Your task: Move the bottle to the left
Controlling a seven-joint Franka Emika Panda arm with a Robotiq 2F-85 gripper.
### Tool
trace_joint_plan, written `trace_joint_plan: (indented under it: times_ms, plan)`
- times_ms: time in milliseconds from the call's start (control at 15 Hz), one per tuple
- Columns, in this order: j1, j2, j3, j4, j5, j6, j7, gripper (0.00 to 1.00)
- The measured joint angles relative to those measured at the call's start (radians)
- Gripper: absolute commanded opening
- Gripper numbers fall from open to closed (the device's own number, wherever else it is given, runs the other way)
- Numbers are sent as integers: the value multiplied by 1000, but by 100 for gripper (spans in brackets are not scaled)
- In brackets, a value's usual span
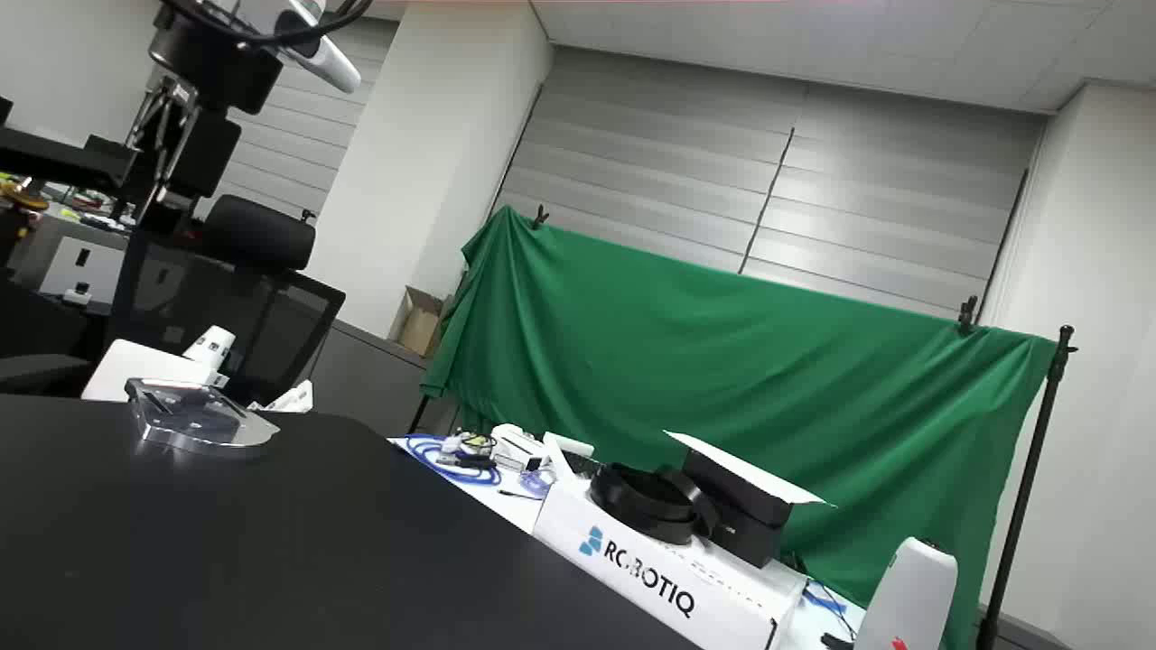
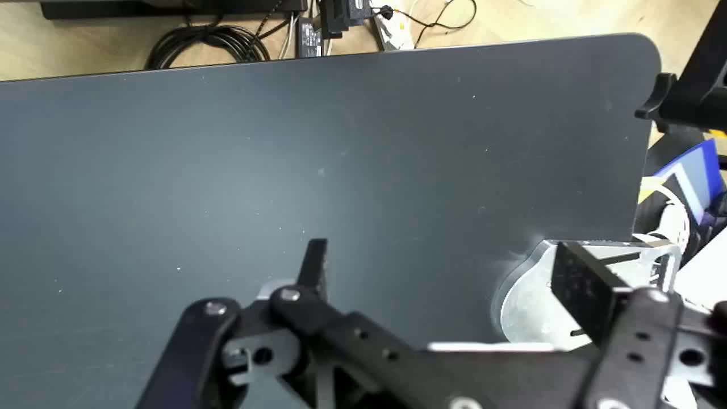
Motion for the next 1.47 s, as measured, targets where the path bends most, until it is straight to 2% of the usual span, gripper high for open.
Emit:
trace_joint_plan:
  times_ms: [1000, 1200, 1467]
  plan:
    - [-3, 1, -3, 1, -5, 1, -1, 100]
    - [-60, 12, -36, 11, -64, 12, -18, 100]
    - [-192, 82, -155, 68, -181, 55, -150, 100]
